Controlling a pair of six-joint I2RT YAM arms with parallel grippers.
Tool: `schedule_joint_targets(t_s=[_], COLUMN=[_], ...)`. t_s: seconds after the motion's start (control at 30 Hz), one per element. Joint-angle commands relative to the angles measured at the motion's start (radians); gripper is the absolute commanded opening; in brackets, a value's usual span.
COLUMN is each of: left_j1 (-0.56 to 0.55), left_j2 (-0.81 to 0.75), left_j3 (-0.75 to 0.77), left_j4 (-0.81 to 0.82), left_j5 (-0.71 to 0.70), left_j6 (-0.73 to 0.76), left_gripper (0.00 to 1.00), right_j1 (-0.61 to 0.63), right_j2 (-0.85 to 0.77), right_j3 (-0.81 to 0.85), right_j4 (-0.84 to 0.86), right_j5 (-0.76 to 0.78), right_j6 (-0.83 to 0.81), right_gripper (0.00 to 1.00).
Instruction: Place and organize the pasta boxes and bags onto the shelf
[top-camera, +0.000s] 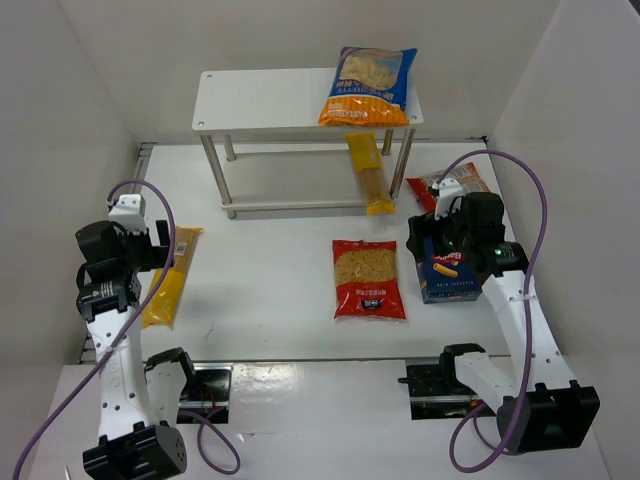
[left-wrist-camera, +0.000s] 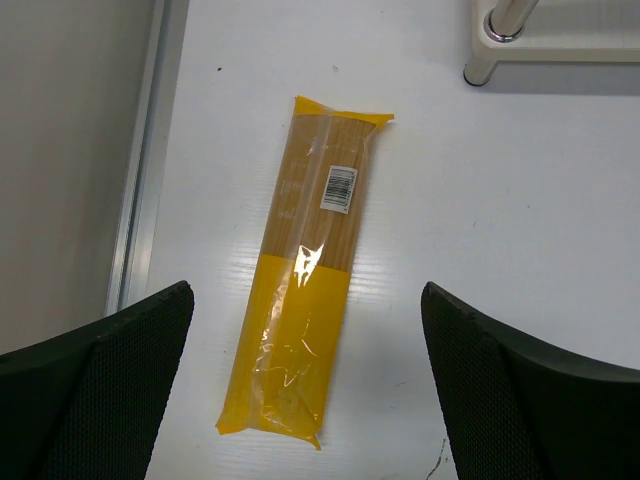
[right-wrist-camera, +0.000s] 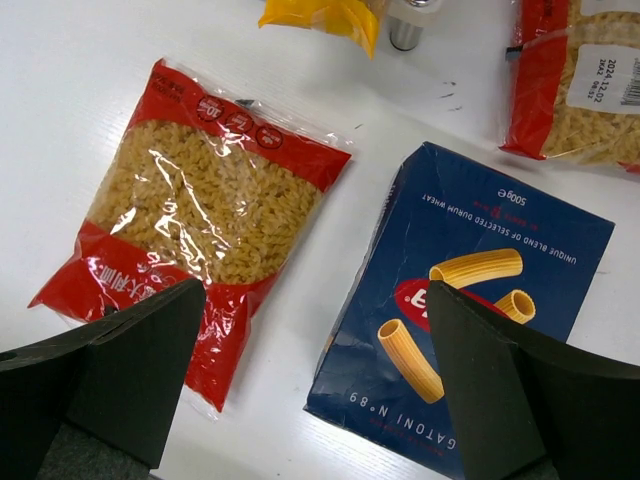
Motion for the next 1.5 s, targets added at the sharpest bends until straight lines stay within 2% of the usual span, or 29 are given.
schedule_joint_targets(t_s=[0.0, 0.37, 0.57, 0.63, 0.7, 0.83, 0.93, 1.07, 1.1, 1.3, 1.47], left_j1=[0.005, 0.005, 0.001, -0.055, -0.119, -0.151, -0.151, -0.138, -0.121, -0.107, -0.098], left_j2=[-0.001, 0.008, 0.157, 0.215, 0.215, 0.215, 0.256, 0.318, 0.333, 0.434, 0.528], left_j3=[0.035, 0.044, 0.134, 0.164, 0.136, 0.05, -0.028, -0.086, -0.097, -0.122, -0.155], left_j4=[0.01, 0.001, -0.069, -0.102, -0.059, -0.004, 0.045, 0.095, 0.104, 0.158, 0.201], left_j5=[0.02, -0.011, 0.041, -0.075, -0.24, -0.304, -0.304, -0.24, -0.188, -0.088, -0.088], left_j6=[0.011, 0.011, 0.056, 0.09, 0.146, 0.249, 0.332, 0.419, 0.432, 0.441, 0.45], left_gripper=[1.0, 1.0, 1.0, 1.0, 1.0, 1.0, 1.0, 1.0, 1.0, 1.0, 1.0], right_j1=[0.003, 0.003, 0.003, 0.003, 0.003, 0.012, 0.023, 0.032, 0.032, 0.032, 0.032], right_j2=[0.0, 0.009, 0.0, 0.0, 0.0, 0.0, 0.0, 0.009, 0.009, 0.018, 0.018], right_j3=[0.031, 0.031, 0.031, 0.031, 0.031, 0.031, 0.031, 0.031, 0.031, 0.031, 0.031], right_j4=[-0.013, -0.004, -0.004, -0.004, -0.004, -0.004, -0.004, -0.004, -0.004, -0.004, -0.004], right_j5=[0.013, 0.005, 0.005, 0.005, 0.005, 0.005, 0.005, 0.005, 0.005, 0.005, 0.005], right_j6=[-0.004, 0.015, 0.015, 0.015, 0.015, 0.015, 0.015, 0.015, 0.015, 0.015, 0.015], right_gripper=[0.99, 0.99, 0.99, 0.99, 0.99, 0.99, 0.99, 0.99, 0.99, 0.99, 0.99])
